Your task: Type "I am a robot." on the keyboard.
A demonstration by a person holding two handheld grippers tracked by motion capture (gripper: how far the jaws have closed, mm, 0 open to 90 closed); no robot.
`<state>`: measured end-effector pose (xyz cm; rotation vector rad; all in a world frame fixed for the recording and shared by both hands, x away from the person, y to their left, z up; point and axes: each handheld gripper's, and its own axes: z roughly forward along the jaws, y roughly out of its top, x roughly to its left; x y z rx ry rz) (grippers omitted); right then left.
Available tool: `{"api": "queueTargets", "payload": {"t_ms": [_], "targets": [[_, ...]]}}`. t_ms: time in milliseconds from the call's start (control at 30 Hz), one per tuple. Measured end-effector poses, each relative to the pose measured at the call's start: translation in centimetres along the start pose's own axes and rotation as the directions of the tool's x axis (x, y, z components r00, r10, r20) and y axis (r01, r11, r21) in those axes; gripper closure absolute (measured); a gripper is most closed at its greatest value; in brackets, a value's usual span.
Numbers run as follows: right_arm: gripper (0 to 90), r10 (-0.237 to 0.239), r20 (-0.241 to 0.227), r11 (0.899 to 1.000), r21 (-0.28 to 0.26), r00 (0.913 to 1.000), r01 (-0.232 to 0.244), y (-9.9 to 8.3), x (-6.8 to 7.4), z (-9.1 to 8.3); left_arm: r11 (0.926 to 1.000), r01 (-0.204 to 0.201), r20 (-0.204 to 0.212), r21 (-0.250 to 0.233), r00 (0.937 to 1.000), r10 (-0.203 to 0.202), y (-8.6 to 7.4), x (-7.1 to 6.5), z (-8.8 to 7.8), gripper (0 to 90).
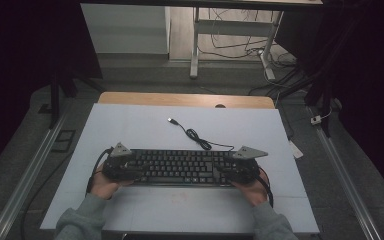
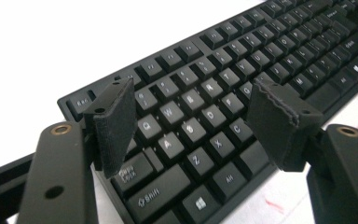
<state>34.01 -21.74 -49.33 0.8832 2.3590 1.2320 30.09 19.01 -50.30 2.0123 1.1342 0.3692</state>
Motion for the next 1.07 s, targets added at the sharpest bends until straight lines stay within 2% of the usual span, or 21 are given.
{"api": "queueTargets", "payload": {"t_ms": [300,533,767,1067], "targets": [[51.0,0.018,0.053,1.0,-0.02,0.9984,-0.017,-3.0,-0.9,-4.0,0.9996,-0.003,-0.006,-0.027,1.0,0.003,-2.5,-0.3,-2.7,33.3],[49.7,0.015,0.082,1.0,-0.019,0.9965,-0.013,-5.0,-1.8,-6.5,0.9991,0.005,-0.012,-0.041,0.9999,-0.006,-3.3,-0.3,-3.5,33.3],[48.6,0.02,0.076,1.0,-0.026,0.9969,-0.018,-5.5,-2.2,-6.8,0.9993,0.014,-0.021,-0.035,0.9997,-0.015,-3.7,-0.3,-3.5,33.3],[48.1,0.011,0.077,1.0,-0.029,0.997,-0.009,-5.5,-2.3,-6.8,0.9996,0.0,-0.022,-0.029,0.9998,-0.001,-3.7,-0.4,-3.3,33.2]]}}
